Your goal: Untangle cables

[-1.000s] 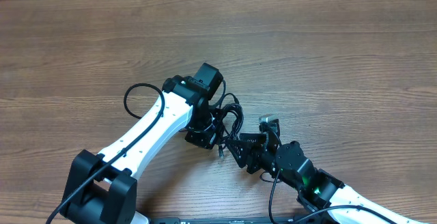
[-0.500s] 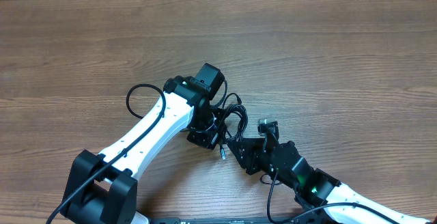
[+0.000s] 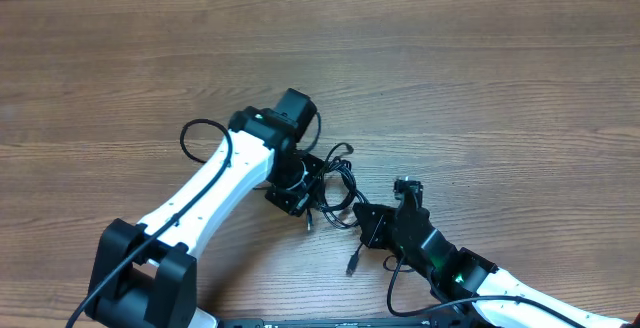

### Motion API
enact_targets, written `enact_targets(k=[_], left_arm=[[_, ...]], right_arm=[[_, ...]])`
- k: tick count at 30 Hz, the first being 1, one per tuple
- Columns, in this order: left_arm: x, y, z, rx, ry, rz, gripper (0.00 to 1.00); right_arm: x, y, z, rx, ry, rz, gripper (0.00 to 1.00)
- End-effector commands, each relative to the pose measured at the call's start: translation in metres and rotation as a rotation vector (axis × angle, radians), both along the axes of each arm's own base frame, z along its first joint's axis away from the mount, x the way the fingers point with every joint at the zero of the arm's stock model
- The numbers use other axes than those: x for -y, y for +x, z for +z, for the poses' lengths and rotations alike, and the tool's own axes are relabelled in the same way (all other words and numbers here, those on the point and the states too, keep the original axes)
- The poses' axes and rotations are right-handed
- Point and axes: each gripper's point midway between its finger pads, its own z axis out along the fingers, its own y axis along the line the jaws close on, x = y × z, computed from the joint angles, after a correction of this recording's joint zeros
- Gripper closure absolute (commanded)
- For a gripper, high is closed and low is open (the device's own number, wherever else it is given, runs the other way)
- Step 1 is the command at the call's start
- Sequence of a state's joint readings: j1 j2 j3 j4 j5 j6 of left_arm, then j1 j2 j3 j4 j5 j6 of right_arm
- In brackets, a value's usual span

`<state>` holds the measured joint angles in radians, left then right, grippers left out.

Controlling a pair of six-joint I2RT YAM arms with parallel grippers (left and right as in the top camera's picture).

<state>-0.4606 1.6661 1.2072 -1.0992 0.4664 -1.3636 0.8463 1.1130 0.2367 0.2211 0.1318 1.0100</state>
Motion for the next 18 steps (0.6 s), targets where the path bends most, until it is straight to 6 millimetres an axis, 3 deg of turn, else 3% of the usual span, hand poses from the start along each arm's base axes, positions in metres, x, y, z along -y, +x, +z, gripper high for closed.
enact_targets(k=[1, 6, 8, 15, 18], left_arm=[[-0.004, 0.010, 0.013, 0.071, -0.098, -0.097, 0.96], [-0.010, 0.031, 0.016, 0.178, -0.149, -0.151, 0.96], [-0.011, 0.037, 0.016, 0.224, -0.160, -0.186, 0.75], [-0.010, 0.058, 0.014, 0.499, -0.156, -0.546, 0.25], [-0.020, 0.067, 0.009, 0.561, -0.089, -0.643, 0.22]], right_arm=[[0.016, 0.015, 0.002, -0.009, 0.015, -0.156, 0.96], [0.017, 0.015, 0.001, -0.019, 0.020, -0.165, 0.96], [0.017, 0.015, 0.001, -0.018, 0.020, -0.165, 0.96], [0.017, 0.015, 0.001, -0.017, 0.018, -0.163, 0.96], [0.017, 0.015, 0.001, -0.017, 0.018, -0.163, 0.96]])
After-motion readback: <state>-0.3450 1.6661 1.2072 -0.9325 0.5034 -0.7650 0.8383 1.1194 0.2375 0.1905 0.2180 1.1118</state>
